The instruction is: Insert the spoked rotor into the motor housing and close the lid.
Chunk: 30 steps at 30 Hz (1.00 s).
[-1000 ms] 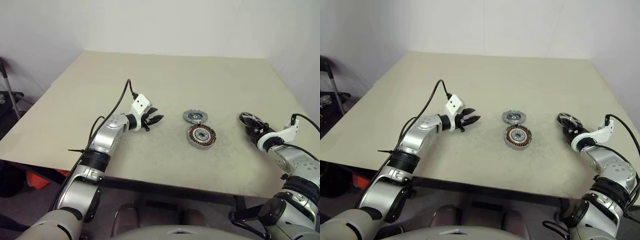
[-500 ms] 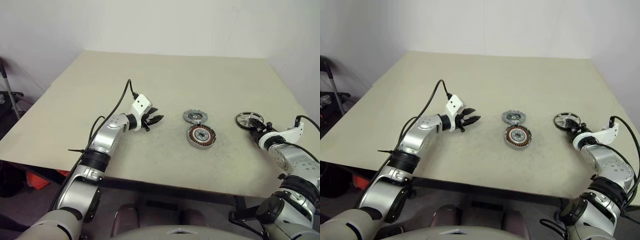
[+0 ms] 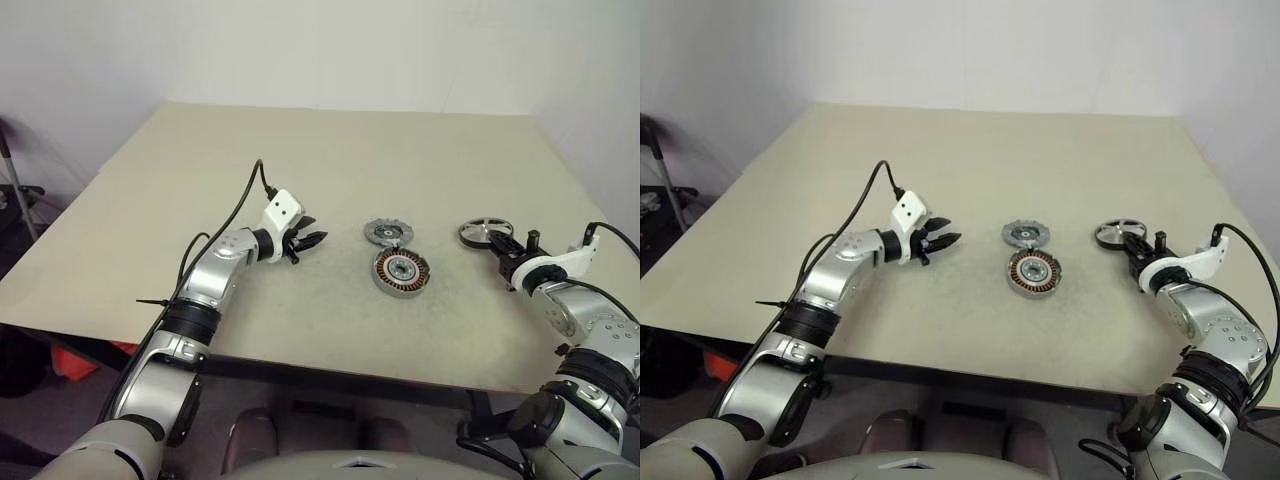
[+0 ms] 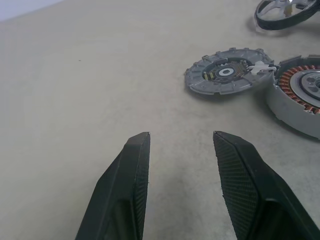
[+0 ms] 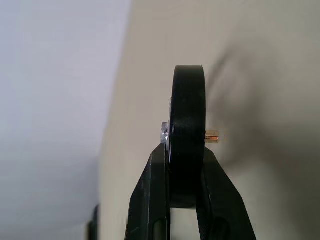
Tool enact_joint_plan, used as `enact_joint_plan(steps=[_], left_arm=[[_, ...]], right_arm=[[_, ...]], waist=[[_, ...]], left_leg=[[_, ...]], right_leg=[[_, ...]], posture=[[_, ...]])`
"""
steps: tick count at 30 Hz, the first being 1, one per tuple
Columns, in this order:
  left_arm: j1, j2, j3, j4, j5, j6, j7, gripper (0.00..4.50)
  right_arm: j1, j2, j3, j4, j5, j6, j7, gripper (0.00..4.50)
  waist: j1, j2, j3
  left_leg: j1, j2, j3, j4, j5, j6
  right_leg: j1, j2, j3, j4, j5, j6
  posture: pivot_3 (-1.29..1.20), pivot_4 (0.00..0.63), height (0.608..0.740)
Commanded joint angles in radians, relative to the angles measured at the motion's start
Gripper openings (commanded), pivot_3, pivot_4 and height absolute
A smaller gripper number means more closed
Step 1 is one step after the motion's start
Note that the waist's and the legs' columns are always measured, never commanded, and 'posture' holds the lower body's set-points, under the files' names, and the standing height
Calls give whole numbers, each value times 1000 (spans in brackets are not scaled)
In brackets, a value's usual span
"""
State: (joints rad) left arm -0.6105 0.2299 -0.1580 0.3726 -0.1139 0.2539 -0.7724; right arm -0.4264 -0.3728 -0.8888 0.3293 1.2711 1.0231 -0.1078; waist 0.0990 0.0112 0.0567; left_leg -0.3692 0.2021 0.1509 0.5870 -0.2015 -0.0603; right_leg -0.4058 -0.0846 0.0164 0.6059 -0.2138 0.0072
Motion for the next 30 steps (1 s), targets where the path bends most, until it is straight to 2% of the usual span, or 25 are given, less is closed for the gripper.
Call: enact_joint_plan(steps=[1,8,12,18,21,30], left_arm=[[-17,-10,46,-53,-72,22,-25,2124],[-14,-40,115,-121,-213,96,-62,2124],[-22,-60,157,-159,-290,146,-59,2124],[-16,-49,144,-161,-291,152,-55,2124],[-16,-49,142,-160,-292,150,-55,2124],[-16,-47,132,-154,-282,141,-51,2124]], right_arm=[[1,32,9,-166,233,76,-88,345],[170,133,184,-390,573,10,-332,345],[278,148,291,-482,680,-66,-398,345],[346,155,363,-557,701,-147,-404,345],[370,170,392,-598,701,-175,-408,345],[453,206,487,-660,701,-235,-400,345]], waist=[[0,0,0],[6,0,0],[6,0,0],[2,0,0],[2,0,0],[2,0,0]], left_leg=[[0,0,0,0,0,0],[1,0,0,-4,1,-1],[0,-1,0,-6,1,-1],[-1,-2,0,-6,1,-1],[-1,-2,-1,-6,1,-1],[-3,-3,-2,-6,0,-1]], right_leg=[[0,0,0,0,0,0],[0,0,0,0,-1,1],[-1,-1,0,-1,-2,2],[-1,-2,0,-1,-4,5],[-1,-2,0,-1,-7,12],[-1,-2,-2,-1,-3,10]], posture=[[0,0,740],[0,0,740],[0,0,740],[0,0,740],[0,0,740],[0,0,740]])
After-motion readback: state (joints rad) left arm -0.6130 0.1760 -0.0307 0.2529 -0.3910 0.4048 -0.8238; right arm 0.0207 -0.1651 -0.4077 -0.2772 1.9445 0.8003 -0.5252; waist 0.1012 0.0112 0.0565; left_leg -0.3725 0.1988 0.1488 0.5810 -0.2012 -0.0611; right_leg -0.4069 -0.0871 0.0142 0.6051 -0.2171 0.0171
